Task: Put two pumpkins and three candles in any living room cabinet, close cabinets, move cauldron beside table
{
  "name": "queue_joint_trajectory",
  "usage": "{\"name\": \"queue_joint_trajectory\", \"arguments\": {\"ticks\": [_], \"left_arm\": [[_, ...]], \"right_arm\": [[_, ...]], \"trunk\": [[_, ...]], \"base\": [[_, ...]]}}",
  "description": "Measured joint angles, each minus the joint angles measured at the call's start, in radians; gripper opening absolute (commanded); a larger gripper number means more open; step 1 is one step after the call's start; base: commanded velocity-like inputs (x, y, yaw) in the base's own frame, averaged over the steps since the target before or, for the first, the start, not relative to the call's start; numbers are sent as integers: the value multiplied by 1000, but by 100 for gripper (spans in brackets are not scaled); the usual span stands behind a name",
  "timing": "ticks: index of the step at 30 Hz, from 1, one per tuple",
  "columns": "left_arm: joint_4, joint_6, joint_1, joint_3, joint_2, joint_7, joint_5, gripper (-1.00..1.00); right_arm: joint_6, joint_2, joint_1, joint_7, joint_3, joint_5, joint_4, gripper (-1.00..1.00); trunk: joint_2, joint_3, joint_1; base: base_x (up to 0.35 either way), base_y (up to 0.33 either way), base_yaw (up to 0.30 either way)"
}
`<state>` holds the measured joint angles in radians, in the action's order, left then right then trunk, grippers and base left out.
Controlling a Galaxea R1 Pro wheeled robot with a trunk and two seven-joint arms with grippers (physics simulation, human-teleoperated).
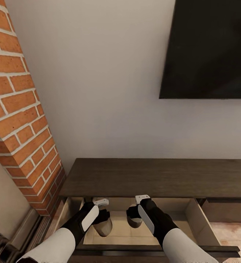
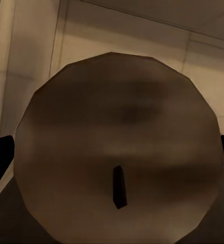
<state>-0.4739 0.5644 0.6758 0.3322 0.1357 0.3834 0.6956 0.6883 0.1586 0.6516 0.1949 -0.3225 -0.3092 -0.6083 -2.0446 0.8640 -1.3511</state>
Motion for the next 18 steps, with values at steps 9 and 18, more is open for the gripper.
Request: {"name": "queue_joint_trajectory", "arguments": {"ticks": [9,18], "left_arm": [[8,-3,17,1,2,0,1,-100],[9,-3,20,23,3,0,0,-100]], "right_arm": [[1,0,60,2,3,4,54,-100],[-39,13,104,1,7,-4,149,-100]], "trunk": [[0,15,0],[0,29,0]], "base": [[0,0,0],[0,0,0]]}}
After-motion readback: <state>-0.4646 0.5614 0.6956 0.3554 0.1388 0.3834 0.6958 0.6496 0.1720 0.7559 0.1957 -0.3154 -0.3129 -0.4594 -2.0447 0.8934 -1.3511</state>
